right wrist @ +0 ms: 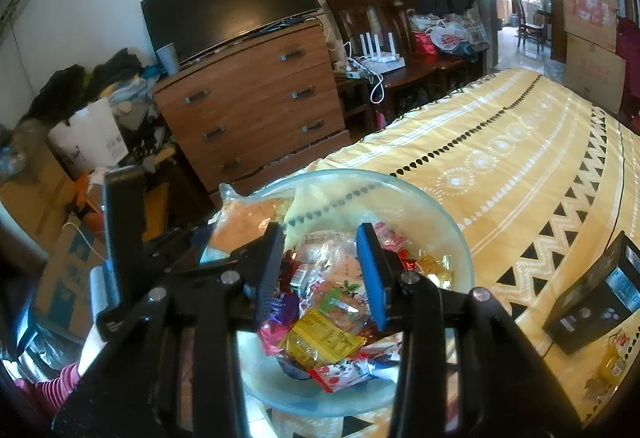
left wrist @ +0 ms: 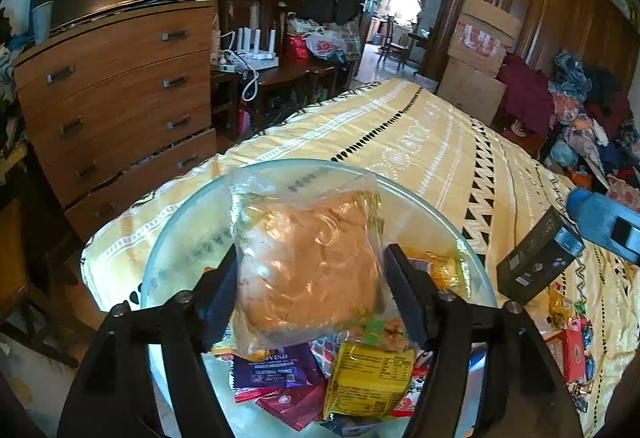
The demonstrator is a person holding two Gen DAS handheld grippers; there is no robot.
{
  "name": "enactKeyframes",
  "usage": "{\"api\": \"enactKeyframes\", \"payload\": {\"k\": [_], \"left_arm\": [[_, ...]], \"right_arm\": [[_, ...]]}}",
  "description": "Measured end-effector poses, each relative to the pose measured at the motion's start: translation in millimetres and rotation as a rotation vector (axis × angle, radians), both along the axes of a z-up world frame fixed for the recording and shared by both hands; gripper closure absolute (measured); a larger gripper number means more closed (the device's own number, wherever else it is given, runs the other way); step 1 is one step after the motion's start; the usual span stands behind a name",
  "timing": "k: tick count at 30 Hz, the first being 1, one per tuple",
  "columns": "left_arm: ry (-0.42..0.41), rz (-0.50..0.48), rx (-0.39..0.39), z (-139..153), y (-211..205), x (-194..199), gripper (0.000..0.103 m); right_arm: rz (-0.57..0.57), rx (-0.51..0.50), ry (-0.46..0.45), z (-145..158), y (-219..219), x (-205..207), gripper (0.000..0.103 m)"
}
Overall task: Organize snacks
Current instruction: 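Lower both packets into the glass bowl and open both tools, then move both tools back over the snack pile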
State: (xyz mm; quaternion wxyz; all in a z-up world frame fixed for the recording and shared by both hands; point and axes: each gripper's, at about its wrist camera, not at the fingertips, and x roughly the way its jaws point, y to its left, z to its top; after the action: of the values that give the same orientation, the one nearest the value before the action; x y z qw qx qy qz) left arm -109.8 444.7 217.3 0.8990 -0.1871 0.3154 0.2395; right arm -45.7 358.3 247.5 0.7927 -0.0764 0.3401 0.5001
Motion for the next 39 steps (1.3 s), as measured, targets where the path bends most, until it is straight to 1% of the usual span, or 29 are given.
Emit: {"api": "enactKeyframes", "payload": {"k": [1,2,3,4,5,6,9,18,22,24,26,27,28,31,35,39], "left_arm": [[-0.003,0.008,0.005,0,0,-1,0.027],[-0.005,0.015,0.006,1,0,-2,0.026],[-0.006,0.019,0.006,1,1,-2,0.024],[-0.008,0.025,0.009,1,2,-3,0.023],[-0.008,0.032,0.013,1,2,-3,0.023],[-0.007,0.036,0.015,1,2,-4,0.022],[0.001,0.044,0.025,1,0,-4,0.022],[0.004,0.051,0.058,8,-9,-8,0.022],[-0.023,0.064,0.096,14,-21,-14,0.022],[-0.047,0.088,0.121,17,-28,-22,0.022],[-0.083,0.119,0.164,18,-39,-33,0.02],[-0.093,0.132,0.181,18,-44,-36,0.014],[-0.096,0.134,0.192,19,-49,-39,0.011],[-0.105,0.11,0.208,19,-65,-44,0.011],[-0.094,0.063,0.225,21,-85,-45,0.011],[-0.081,-0.003,0.222,21,-112,-45,0.011]], "right_arm": [[-0.001,0.002,0.0,0,0,0,0.058],[-0.002,0.004,-0.004,1,-1,-3,0.049],[-0.004,0.008,-0.011,2,-3,-5,0.036],[-0.004,0.011,-0.017,3,-3,-6,0.031],[-0.006,0.014,-0.027,5,-4,-9,0.023],[-0.008,0.016,-0.04,7,-5,-12,0.019],[-0.009,0.017,-0.076,12,-8,-19,0.016],[-0.007,0.042,-0.126,19,-28,-40,0.014],[-0.02,0.067,-0.176,19,-51,-61,0.014],[-0.024,0.083,-0.19,18,-64,-71,0.014],[-0.032,0.084,-0.209,13,-78,-83,0.014],[-0.037,0.082,-0.217,10,-85,-89,0.014],[-0.041,0.08,-0.222,8,-91,-93,0.014],[-0.066,0.073,-0.238,-1,-114,-107,0.014],[-0.106,0.06,-0.21,-15,-146,-115,0.014],[-0.168,0.012,-0.195,-37,-186,-127,0.014]]}}
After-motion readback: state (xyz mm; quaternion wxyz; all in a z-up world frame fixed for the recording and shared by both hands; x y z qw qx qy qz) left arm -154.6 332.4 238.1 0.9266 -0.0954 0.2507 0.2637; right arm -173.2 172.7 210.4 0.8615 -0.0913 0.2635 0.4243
